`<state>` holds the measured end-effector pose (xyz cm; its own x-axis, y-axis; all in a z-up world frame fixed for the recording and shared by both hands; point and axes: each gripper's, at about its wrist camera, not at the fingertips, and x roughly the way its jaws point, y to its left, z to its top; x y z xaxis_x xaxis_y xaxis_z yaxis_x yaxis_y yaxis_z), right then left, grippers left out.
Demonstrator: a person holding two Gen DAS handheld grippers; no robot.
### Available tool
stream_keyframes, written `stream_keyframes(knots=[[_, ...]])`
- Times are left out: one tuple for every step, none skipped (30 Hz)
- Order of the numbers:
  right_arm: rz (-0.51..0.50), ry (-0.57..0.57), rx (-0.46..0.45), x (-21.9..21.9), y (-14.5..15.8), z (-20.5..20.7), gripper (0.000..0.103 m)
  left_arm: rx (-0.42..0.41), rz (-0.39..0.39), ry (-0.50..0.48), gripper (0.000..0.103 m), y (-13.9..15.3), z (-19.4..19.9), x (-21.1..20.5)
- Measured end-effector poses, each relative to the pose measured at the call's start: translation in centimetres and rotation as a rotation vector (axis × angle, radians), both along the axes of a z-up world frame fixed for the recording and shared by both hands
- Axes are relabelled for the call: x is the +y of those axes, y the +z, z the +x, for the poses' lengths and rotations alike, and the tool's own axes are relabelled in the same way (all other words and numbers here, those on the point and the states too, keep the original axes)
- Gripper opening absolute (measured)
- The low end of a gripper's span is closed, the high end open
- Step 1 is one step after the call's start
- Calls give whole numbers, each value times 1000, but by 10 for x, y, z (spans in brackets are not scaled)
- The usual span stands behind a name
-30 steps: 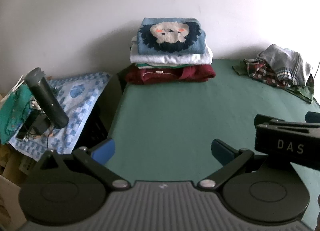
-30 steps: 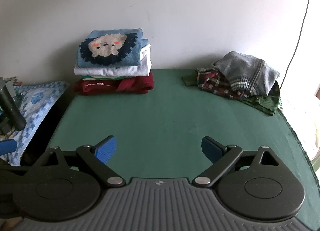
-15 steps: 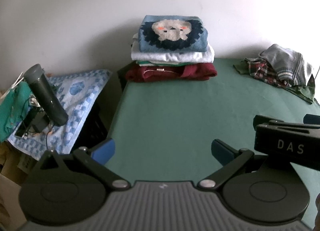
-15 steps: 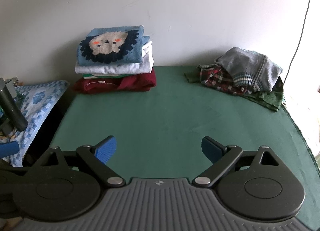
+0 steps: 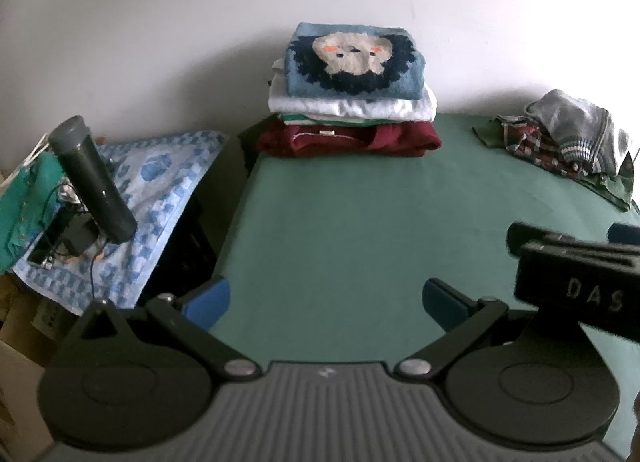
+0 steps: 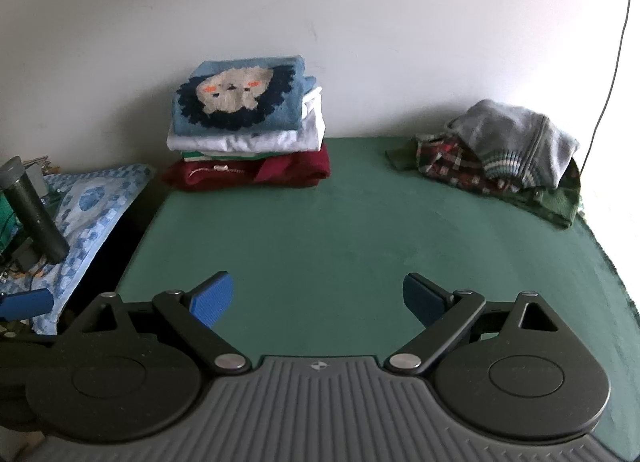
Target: Fold clothes
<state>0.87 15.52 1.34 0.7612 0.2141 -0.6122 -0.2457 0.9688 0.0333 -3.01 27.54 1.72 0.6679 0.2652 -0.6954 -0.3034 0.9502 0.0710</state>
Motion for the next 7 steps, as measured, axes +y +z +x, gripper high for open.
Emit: stream_keyframes(knots=[[-3, -5, -11, -1, 1, 0, 94, 0, 4, 1, 102, 0, 0, 0], [-6, -11, -14, -2, 1, 0, 94, -1, 8, 4, 103, 0, 0, 0], [-9, -17, -13, -3, 0, 1, 94, -2, 11, 8, 103, 0, 0, 0], [-12, -23, -11, -5, -1, 2, 94, -2, 13, 12, 102, 0, 0, 1], [-15, -29, -10, -6, -1, 3, 94, -2, 12, 16, 102, 0, 1, 2], [-15, -37, -2, -8, -3, 5, 94, -1, 12, 21, 102, -1, 1, 3], [-15, -45, 11, -10, -5, 6, 94, 1, 11, 26, 102, -1, 1, 5]])
